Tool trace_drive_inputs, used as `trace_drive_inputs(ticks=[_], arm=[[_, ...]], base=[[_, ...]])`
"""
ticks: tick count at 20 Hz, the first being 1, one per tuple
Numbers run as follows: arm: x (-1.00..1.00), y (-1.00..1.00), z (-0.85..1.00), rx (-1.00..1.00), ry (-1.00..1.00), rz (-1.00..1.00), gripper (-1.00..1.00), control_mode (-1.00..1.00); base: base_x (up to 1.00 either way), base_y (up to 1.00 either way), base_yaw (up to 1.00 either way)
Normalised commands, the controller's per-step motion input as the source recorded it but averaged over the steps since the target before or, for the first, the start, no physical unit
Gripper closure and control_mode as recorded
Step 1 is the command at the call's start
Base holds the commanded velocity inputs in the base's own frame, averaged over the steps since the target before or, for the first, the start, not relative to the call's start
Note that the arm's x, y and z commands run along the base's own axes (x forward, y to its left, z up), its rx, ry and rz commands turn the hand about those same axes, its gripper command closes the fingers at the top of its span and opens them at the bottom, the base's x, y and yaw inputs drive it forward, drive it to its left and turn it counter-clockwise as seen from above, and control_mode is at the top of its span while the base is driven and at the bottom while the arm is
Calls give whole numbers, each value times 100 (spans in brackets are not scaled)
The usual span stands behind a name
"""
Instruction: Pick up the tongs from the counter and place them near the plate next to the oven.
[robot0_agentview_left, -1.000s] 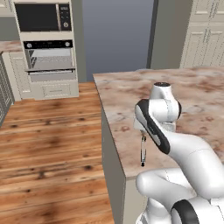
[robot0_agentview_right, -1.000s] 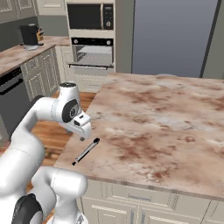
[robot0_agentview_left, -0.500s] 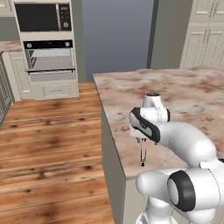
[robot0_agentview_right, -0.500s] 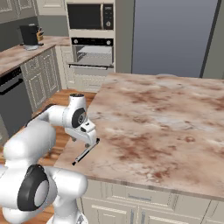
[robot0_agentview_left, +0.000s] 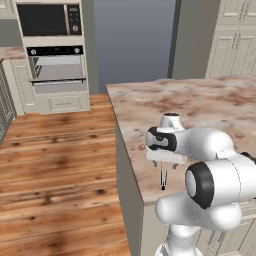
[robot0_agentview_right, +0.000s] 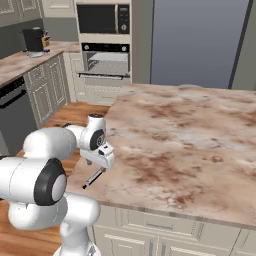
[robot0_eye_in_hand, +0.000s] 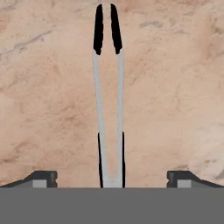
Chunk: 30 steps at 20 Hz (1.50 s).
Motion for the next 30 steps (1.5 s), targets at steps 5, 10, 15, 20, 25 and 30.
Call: trace_drive_inputs(ticks=[5,10,15,20,25,30], arm=[[7,0,-41,0,0,0,-100,-100],[0,0,-39,0,0,0,-100,-100],[0,0,-39,0,0,0,-100,-100],[0,4,-35,0,-1,0,100,-100],[-2,1,-4,0,-17,0,100,-100],[-17,0,8,2,-25,0,100,-100]], base=[[0,0,0],[0,0,0],[0,0,0],[0,0,0],[0,0,0],[0,0,0]])
